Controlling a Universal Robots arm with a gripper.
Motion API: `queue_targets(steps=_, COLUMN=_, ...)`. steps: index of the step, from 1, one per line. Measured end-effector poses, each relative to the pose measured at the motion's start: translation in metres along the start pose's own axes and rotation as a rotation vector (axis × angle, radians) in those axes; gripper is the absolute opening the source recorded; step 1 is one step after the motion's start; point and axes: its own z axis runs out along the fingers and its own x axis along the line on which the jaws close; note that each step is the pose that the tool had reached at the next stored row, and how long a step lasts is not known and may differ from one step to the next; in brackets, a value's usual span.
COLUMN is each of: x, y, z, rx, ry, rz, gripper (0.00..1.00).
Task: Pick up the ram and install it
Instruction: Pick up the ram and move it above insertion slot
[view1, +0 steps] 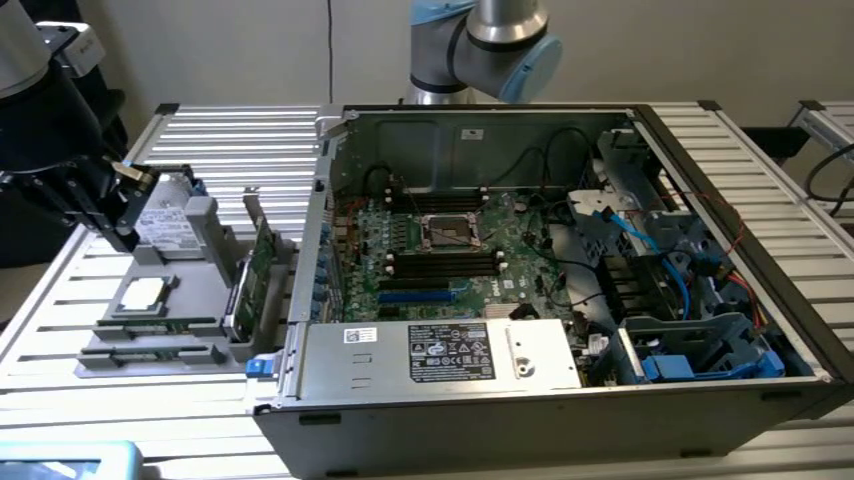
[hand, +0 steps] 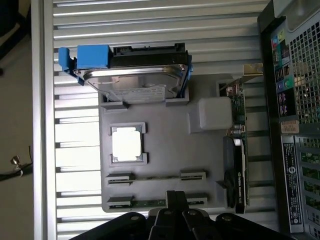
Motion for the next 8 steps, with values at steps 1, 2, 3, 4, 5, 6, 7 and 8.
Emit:
queue_targets(steps=1, x=0.0000, y=0.0000, z=0.0000, rx=0.0000, ry=0.0000, rz=0.000, gripper=0.11)
queue_targets(steps=2, x=0.0000, y=0.0000, z=0.0000, rx=0.0000, ry=0.0000, rz=0.000, gripper=0.11)
queue_targets(steps=3, x=0.0000, y=0.0000, z=0.0000, rx=0.0000, ry=0.0000, rz=0.000, gripper=0.11)
queue_targets(steps=4, x=0.0000, y=0.0000, z=0.0000, rx=0.0000, ry=0.0000, rz=0.000, gripper=0.11)
queue_targets(steps=5, x=0.0000, y=0.0000, z=0.0000, rx=0.0000, ry=0.0000, rz=0.000, gripper=0.11)
queue_targets(steps=6, x=0.0001, y=0.0000, z=-0.0001, rx=0.0001, ry=-0.0011, rz=0.000, gripper=0.11)
queue_targets(steps=7, x=0.0002, y=0.0000, z=-0.0001, rx=-0.0001, ry=-0.0024, rz=-0.003, gripper=0.11)
queue_targets(steps=8, x=0.0001, y=0.0000, z=-0.0001, rx=-0.0002, ry=-0.0025, rz=-0.013, gripper=0.11)
